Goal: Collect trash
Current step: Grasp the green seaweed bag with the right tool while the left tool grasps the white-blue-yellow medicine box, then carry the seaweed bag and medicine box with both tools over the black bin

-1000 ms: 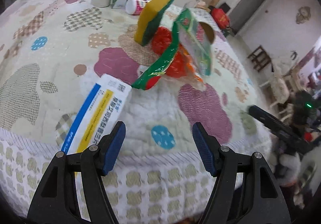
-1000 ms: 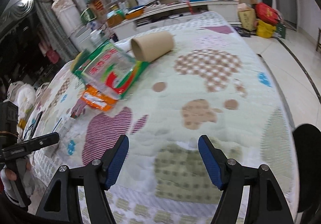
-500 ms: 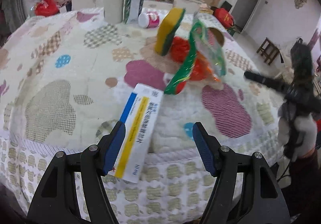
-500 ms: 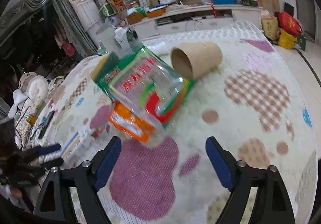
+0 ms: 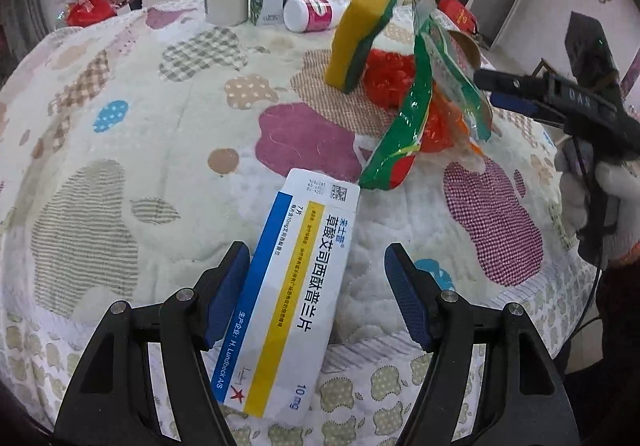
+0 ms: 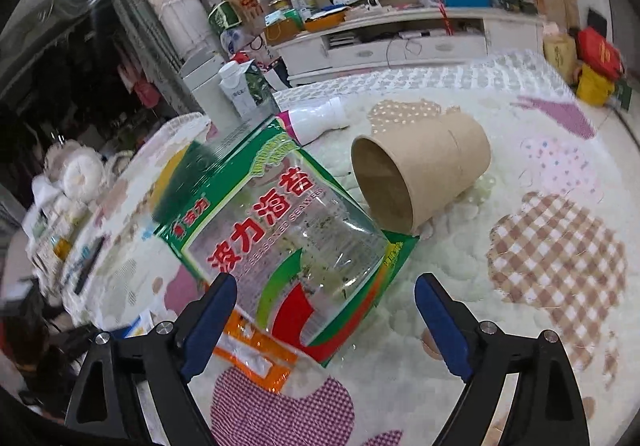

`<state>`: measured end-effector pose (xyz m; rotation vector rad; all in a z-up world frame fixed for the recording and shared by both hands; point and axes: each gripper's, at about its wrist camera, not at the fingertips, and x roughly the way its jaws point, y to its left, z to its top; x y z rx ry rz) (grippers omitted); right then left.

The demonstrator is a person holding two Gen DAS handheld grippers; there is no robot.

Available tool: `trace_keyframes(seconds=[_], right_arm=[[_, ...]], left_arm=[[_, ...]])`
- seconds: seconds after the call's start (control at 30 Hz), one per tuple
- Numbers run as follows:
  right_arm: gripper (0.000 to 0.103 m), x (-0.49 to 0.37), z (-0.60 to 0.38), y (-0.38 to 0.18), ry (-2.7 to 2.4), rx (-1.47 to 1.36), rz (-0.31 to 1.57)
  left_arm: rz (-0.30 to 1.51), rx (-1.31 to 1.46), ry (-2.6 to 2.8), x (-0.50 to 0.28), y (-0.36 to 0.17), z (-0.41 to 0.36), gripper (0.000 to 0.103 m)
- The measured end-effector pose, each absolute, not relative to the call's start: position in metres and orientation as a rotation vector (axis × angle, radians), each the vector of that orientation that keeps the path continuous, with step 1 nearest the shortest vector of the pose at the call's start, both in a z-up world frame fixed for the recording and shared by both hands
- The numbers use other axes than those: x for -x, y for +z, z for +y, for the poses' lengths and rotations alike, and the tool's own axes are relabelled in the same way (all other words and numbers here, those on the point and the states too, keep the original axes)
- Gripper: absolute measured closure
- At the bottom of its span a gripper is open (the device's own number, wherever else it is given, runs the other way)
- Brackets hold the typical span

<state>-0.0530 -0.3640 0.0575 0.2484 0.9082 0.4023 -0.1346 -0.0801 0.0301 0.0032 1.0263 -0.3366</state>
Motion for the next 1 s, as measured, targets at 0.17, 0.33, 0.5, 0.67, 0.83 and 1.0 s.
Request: trace_keyframes(seconds=[0.17, 0.33, 0.5, 0.67, 0.83, 1.0], right_arm=[[0.014, 0.039, -0.37, 0.033, 0.409, -0.357, 0.973], [0.069, 0.047, -0.367, 0.037, 0.436, -0.376, 0.932], [0.081, 0.067, -0.359, 0.054, 0.459, -0.313, 0.868], [0.088, 0.088, -0.364, 0.075, 0.458, -0.266, 0.821], [0.089, 0.112, -0.378, 0.084, 0.436, -0.262, 0.8], [0.089, 0.138, -0.404, 0.091, 0.397, -0.281, 0.782]], left_arm=[[1.01, -0.021, -0.341, 0.135, 0.03, -0.085, 0.034], [0.997, -0.038, -0.316, 0.136, 0.031, -0.085, 0.055], [1.0, 0.006, -0.336, 0.138, 0.034, -0.084, 0.059], [0.971, 0.053, -0.335, 0.141, 0.045, -0.081, 0.06], [0.962, 0.074, -0.362, 0.145, 0.052, -0.088, 0.06], [0.935, 0.079, -0.405, 0.152, 0.065, -0.106, 0.06]])
